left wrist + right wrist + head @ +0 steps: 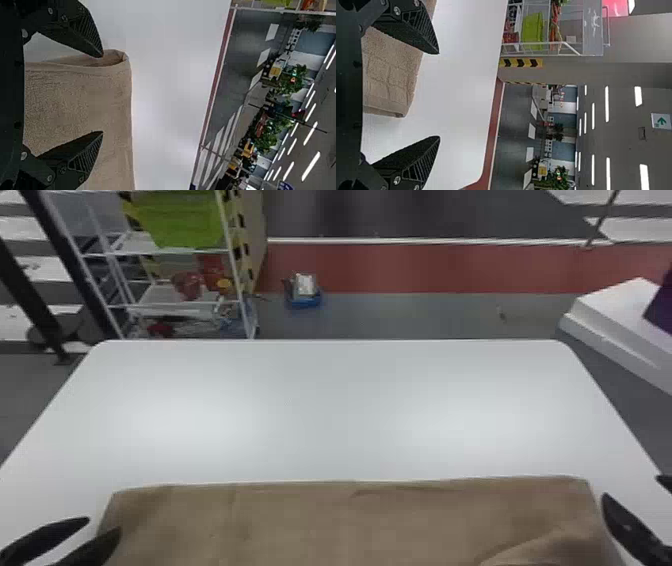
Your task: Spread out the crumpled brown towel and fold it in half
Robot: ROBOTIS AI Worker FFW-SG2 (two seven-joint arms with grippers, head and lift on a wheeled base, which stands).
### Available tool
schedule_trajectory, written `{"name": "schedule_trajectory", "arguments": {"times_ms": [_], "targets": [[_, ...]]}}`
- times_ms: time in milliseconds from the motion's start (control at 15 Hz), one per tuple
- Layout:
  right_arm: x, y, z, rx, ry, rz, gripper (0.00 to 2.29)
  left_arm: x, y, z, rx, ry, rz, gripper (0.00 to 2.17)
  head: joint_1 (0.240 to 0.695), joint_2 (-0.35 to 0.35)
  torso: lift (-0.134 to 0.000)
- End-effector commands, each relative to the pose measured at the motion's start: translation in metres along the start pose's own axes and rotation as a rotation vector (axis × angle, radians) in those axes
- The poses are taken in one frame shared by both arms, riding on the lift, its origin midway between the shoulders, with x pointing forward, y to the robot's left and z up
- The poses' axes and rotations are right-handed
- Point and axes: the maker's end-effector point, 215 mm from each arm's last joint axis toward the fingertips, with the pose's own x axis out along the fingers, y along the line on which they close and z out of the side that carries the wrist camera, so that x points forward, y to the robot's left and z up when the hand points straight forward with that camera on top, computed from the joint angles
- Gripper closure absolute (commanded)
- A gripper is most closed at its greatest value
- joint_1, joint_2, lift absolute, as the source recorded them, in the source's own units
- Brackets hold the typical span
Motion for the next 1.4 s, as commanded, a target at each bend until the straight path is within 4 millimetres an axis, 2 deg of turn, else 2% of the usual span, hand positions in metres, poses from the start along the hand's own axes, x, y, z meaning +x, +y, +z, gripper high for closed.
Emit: {"name": "schedule_trajectory", "arguments": {"times_ms": [0, 67, 133, 333, 467, 533, 667, 800, 867, 1000, 1067, 1133, 1267, 1333], "targets": [[-0.004, -0.004, -0.004, 0.027, -0.003, -0.005, 0.14, 0.007, -0.003, -0.005, 0.020, 0.023, -0.001, 0.33, 0.695, -0.004, -0.124], [-0.006, -0.006, -0.003, 0.029, -0.007, -0.009, 0.14, 0.009, -0.003, -0.009, 0.021, 0.036, 0.003, 0.37, 0.695, -0.007, -0.124], [-0.006, -0.007, -0.003, 0.028, -0.007, -0.010, 0.14, 0.012, -0.003, -0.012, 0.025, 0.047, 0.007, 0.50, 0.695, -0.019, -0.124], [-0.006, -0.007, -0.004, 0.030, -0.009, -0.009, 0.14, 0.009, 0.001, -0.017, 0.021, 0.059, 0.017, 0.52, 0.695, -0.031, -0.124], [-0.006, -0.007, -0.008, 0.039, -0.005, -0.009, 0.14, 0.004, 0.003, -0.018, 0.015, 0.065, 0.026, 0.46, 0.695, -0.032, -0.124], [-0.006, -0.006, -0.007, 0.041, -0.010, -0.005, 0.14, 0.001, 0.007, -0.017, 0.014, 0.063, 0.038, 0.32, 0.695, -0.030, -0.124], [-0.004, -0.004, -0.007, 0.042, -0.013, 0.003, 0.14, 0.000, 0.015, -0.017, 0.014, 0.062, 0.063, 0.19, 0.695, -0.021, -0.124], [-0.003, -0.004, -0.009, 0.048, -0.012, 0.004, 0.14, 0.000, 0.017, -0.016, 0.012, 0.062, 0.067, 0.26, 0.695, 0.001, -0.124], [-0.004, -0.005, -0.010, 0.051, -0.010, 0.003, 0.14, 0.000, 0.016, -0.020, 0.001, 0.077, 0.066, 0.33, 0.695, 0.006, -0.124], [-0.006, -0.006, -0.009, 0.051, -0.018, 0.004, 0.14, 0.003, 0.011, -0.028, -0.003, 0.106, 0.052, 0.33, 0.695, 0.006, -0.124], [-0.007, -0.006, -0.009, 0.053, -0.019, 0.004, 0.14, 0.004, 0.006, -0.028, -0.005, 0.104, 0.028, 0.38, 0.695, 0.002, -0.124], [-0.008, -0.007, -0.008, 0.055, -0.022, 0.003, 0.14, 0.004, 0.003, -0.024, -0.010, 0.093, 0.005, 0.60, 0.695, -0.010, -0.124], [-0.008, -0.007, -0.008, 0.055, -0.022, 0.005, 0.14, 0.001, 0.000, -0.021, -0.041, 0.080, -0.010, 0.83, 0.695, -0.025, -0.124], [-0.008, -0.007, -0.009, 0.055, -0.021, 0.005, 0.14, 0.001, 0.000, -0.019, -0.045, 0.074, -0.014, 1.20, 0.695, -0.028, -0.124]]}}
